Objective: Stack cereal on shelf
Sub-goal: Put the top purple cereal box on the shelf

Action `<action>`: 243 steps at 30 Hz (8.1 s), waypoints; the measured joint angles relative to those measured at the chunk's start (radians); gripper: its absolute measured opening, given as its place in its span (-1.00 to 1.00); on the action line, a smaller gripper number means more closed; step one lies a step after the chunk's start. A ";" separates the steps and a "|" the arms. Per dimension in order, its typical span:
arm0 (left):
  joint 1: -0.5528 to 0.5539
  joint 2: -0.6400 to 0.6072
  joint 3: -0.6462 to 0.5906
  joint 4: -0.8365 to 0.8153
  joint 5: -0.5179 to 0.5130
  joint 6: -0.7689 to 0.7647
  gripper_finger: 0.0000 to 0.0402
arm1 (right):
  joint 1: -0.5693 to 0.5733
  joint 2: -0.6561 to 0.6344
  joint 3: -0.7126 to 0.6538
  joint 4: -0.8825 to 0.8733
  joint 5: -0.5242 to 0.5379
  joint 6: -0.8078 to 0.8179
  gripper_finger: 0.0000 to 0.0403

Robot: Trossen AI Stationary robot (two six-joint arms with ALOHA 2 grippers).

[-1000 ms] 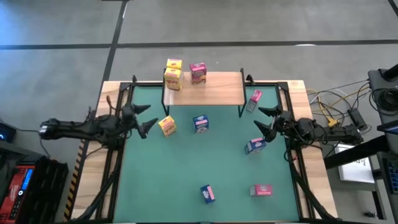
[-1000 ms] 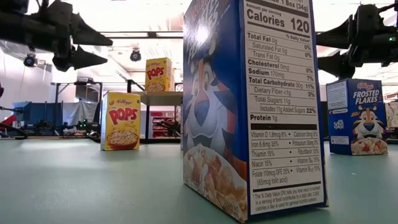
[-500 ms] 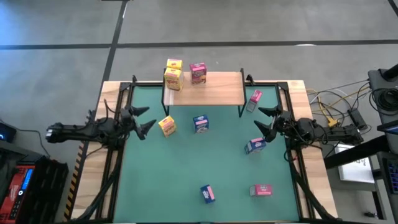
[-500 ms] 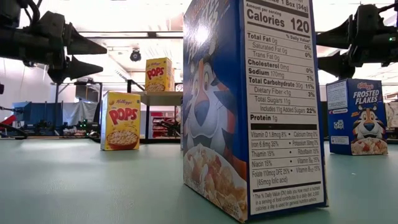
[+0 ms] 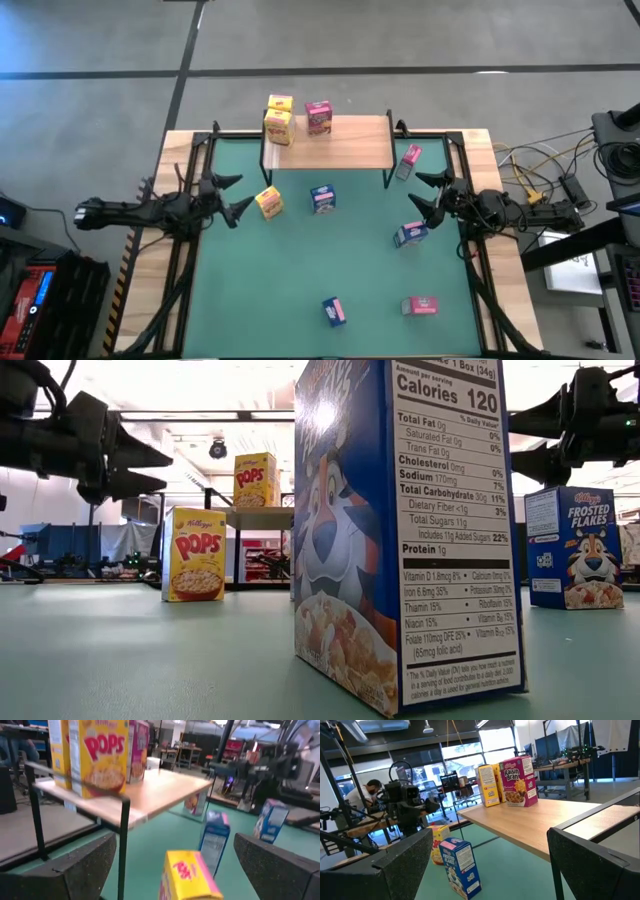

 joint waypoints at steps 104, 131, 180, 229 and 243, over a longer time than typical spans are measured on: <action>0.000 0.059 -0.020 0.057 0.009 -0.016 0.93 | -0.421 0.778 0.738 -0.930 0.274 1.354 0.90; 0.000 0.059 -0.020 0.057 0.009 -0.016 0.93 | -0.834 1.230 1.076 -1.152 -0.377 1.268 0.90; 0.000 0.059 -0.020 0.058 0.009 -0.016 0.93 | -0.918 1.347 1.093 -1.172 -0.435 1.229 -0.32; 0.000 0.059 -0.020 0.057 0.009 -0.016 0.93 | -0.564 1.213 1.607 -1.374 -0.419 0.294 -0.33; 0.000 0.059 -0.020 0.057 0.009 -0.016 0.93 | -0.440 1.509 1.842 -1.348 -0.427 -0.205 -0.33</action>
